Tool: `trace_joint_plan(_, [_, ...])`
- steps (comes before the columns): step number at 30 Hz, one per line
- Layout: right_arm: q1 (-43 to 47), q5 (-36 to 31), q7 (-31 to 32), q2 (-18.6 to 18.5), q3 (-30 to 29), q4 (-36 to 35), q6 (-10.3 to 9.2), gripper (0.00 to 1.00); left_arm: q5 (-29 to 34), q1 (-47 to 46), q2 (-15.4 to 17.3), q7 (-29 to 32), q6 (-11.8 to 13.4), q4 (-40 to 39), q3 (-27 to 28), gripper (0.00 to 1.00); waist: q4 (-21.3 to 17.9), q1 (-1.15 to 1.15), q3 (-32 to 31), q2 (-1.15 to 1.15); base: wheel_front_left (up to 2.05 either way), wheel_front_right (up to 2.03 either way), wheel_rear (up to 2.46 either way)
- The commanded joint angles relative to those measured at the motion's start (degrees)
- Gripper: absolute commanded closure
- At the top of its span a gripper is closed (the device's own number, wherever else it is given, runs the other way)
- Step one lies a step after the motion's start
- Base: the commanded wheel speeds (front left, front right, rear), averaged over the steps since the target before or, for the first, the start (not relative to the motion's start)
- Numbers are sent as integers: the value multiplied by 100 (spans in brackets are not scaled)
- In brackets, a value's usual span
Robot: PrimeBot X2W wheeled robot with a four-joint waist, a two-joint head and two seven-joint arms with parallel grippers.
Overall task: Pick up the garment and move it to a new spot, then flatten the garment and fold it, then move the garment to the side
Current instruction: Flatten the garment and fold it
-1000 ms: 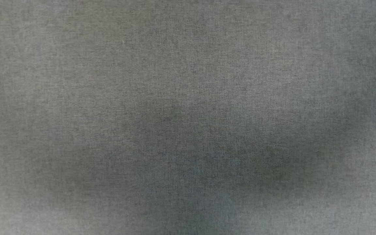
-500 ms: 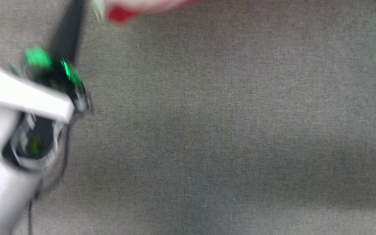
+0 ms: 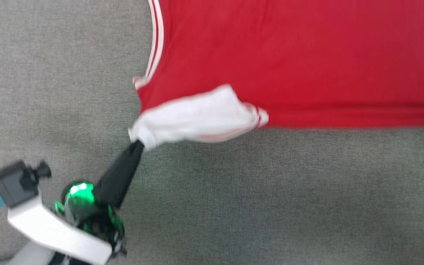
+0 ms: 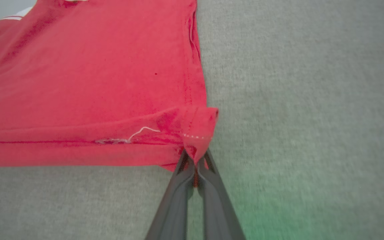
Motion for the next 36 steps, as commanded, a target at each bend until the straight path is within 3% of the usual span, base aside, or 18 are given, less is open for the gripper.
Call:
trace_joint_plan(1, [248, -32, 118, 101, -144, -216, -28, 100, 122, 204, 67, -40, 14, -105, 5, 100, 0, 0, -38, 0, 0, 0, 0])
trace_joint_plan(9, [1348, -50, 649, 670, -708, -1305, -28, 100, 359, 1324, -40, -39, 14, -706, 316, 100, -48, 0, -53, 0, 0, 0, 0])
trace_joint_plan(13, [1395, -41, 747, 849, -833, -1569, -28, 100, 476, 1386, -21, -39, 15, -864, 379, 100, -69, 0, 11, 0, 0, 0, 0])
trace_joint_plan(17, [953, -101, 698, 856, -786, -1492, -24, 100, 477, 731, -46, -39, 14, -765, 401, 100, -53, 0, 61, 0, 0, 0, 0])
trace_joint_plan(26, [-702, -308, 835, 576, -195, -754, -16, 100, 29, -1207, 221, -26, 14, -1, -33, 100, -180, 0, 317, 0, 0, 0, 0])
trace_joint_plan(31, [-1574, -416, 713, 424, 71, -142, -16, 100, -236, -2187, 109, -31, 14, 822, -274, 100, -174, 0, 557, 0, 0, 0, 0])
trace_joint_plan(36, [-1789, -443, 525, 356, 147, 144, -16, 100, -300, -2540, -34, -35, 14, 1507, -411, 100, -172, 0, 716, 0, 0, 0, 0])
